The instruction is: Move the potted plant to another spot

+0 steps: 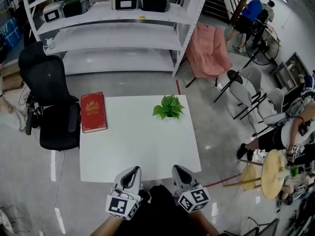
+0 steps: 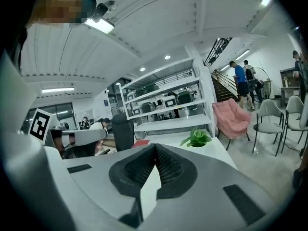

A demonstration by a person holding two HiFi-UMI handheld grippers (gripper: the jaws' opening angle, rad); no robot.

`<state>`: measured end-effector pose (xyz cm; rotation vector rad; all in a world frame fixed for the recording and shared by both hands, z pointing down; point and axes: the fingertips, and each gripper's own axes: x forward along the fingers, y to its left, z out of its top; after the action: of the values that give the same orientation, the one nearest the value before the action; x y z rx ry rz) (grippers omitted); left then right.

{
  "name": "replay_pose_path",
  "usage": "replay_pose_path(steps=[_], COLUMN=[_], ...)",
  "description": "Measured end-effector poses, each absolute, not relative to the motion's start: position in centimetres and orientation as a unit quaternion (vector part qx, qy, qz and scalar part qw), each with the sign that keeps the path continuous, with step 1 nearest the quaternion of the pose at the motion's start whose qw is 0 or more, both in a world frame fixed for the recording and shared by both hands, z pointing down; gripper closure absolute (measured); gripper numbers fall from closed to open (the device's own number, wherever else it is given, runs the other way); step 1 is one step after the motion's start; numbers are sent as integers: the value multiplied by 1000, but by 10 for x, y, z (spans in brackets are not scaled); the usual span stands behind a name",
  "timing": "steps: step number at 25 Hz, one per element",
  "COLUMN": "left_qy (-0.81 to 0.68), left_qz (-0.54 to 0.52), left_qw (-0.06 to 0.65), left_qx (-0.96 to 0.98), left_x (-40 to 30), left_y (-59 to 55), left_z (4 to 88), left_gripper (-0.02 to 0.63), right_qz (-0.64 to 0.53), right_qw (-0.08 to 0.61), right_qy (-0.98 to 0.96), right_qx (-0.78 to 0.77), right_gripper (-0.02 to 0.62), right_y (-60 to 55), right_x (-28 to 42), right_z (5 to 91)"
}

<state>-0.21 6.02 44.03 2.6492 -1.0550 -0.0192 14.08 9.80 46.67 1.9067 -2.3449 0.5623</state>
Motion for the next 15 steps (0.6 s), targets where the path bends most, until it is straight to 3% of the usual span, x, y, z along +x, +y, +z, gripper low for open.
replay_pose_path(steps=[15], left_qy=[-394], left_qz=[-6], left_qw=[151], left_qx=[907], left_x=[20], left_y=[3], left_z=[445], left_gripper=[592], right_qz=[170], right_qw=[65], right_qy=[-788], right_qx=[588], right_gripper=[586], right_y=[19], right_x=[165], right_z=[479])
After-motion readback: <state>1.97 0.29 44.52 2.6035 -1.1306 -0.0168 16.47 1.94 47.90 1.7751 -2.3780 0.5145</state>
